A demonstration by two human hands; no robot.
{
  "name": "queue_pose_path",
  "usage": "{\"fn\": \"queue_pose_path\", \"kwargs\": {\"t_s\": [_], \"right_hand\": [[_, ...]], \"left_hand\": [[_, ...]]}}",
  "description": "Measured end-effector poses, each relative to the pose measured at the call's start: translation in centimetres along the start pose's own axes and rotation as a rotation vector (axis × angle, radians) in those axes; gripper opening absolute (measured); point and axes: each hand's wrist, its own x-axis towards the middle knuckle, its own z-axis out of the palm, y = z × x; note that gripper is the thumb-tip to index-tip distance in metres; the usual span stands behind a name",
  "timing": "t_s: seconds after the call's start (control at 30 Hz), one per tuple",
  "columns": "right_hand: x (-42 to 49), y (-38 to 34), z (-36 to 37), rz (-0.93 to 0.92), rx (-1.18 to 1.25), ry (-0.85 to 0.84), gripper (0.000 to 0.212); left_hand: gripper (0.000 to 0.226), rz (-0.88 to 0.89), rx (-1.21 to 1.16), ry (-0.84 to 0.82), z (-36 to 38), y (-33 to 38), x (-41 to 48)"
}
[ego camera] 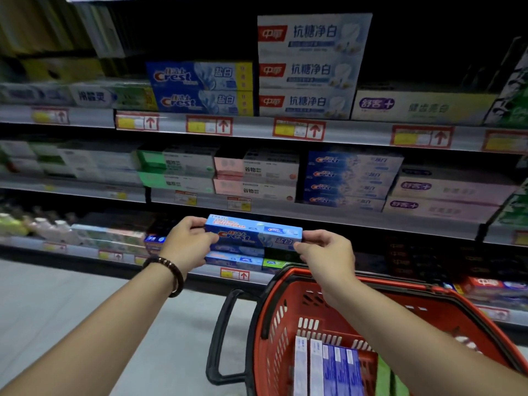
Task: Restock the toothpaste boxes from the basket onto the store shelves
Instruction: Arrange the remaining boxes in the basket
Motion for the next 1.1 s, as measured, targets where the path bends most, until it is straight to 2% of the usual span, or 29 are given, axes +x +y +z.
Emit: {"fn": "queue_pose_path", "kwargs": {"t_s": [0.27, 0.6, 0.7, 0.87, 1.0, 1.1], "right_hand": [[3.3, 2.0, 4.0, 0.108, -0.124, -0.016, 0.014], [7.3, 4.6, 8.6, 0.232, -0.276, -0.112, 0.019], [8.3, 4.5, 9.6, 0.271, -0.351, -0.124, 0.013], [10.1, 5.4, 11.9, 0.354, -0.31, -0.098, 0.012], [11.3, 6.7, 13.7, 0.507, -0.091, -0.131, 0.017], [11.7, 6.9, 14.5, 0.589, -0.033, -0.144, 0.014]], "left_hand": [[0.042, 0.0, 0.074, 0.052, 0.2, -3.3, 4.5], [0.045, -0.156, -0.058, 0.048, 1.3, -8.1, 10.0], [0.045, -0.206, -0.104, 0.049, 2.0, -9.2, 11.4], [0.051, -0.274, -0.182, 0.043, 3.3, -11.3, 13.9], [0.051, -0.313, -0.199, 0.047, 4.3, -13.1, 15.4], [0.054, -0.358, -0.23, 0.045, 5.0, -14.4, 16.4]]}}
